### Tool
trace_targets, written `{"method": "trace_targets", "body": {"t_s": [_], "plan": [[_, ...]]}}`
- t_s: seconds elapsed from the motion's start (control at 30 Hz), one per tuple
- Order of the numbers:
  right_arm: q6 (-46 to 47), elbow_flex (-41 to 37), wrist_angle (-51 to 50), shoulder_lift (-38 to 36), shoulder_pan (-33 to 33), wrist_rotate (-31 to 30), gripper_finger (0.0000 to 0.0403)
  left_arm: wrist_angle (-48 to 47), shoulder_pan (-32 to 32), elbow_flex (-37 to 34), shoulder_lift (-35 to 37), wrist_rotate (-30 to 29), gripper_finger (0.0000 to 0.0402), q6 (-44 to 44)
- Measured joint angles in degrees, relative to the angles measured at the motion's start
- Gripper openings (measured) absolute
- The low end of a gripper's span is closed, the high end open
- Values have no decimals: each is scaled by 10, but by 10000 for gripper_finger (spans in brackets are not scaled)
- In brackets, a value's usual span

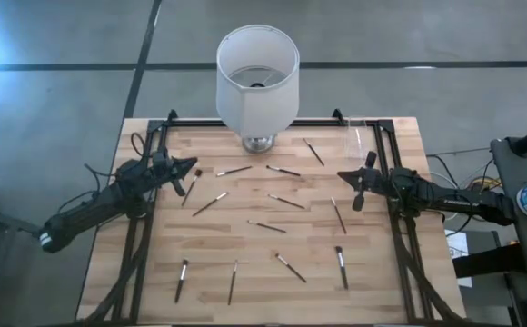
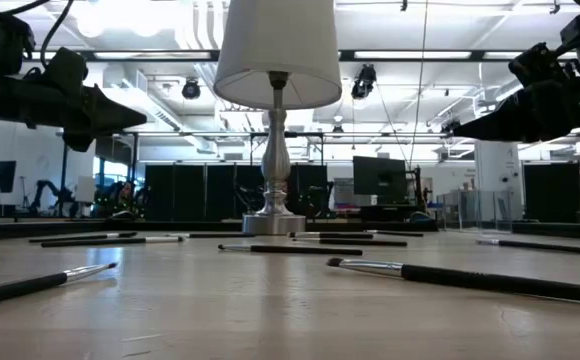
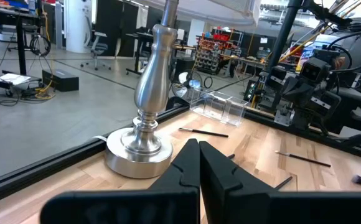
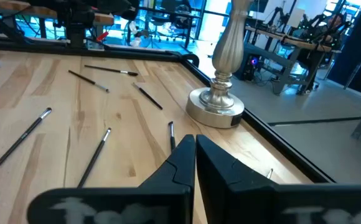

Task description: Put items in baskets/containers

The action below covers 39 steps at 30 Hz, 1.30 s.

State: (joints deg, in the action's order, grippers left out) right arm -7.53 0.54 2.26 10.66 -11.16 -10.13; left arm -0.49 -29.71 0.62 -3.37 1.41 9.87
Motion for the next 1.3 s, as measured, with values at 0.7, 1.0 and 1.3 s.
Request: {"method": "trace_targets", "body": {"t_s": [0.7,1.0,1.3], "plan": [[0,0,0,0,0,0,9,0,0,0,0,0,0,0],[0,0,0,0,0,0,9,0,0,0,0,0,0,0],[0,0,56,0,0,0,9,1,0,0,0,-2,0,-4]]}}
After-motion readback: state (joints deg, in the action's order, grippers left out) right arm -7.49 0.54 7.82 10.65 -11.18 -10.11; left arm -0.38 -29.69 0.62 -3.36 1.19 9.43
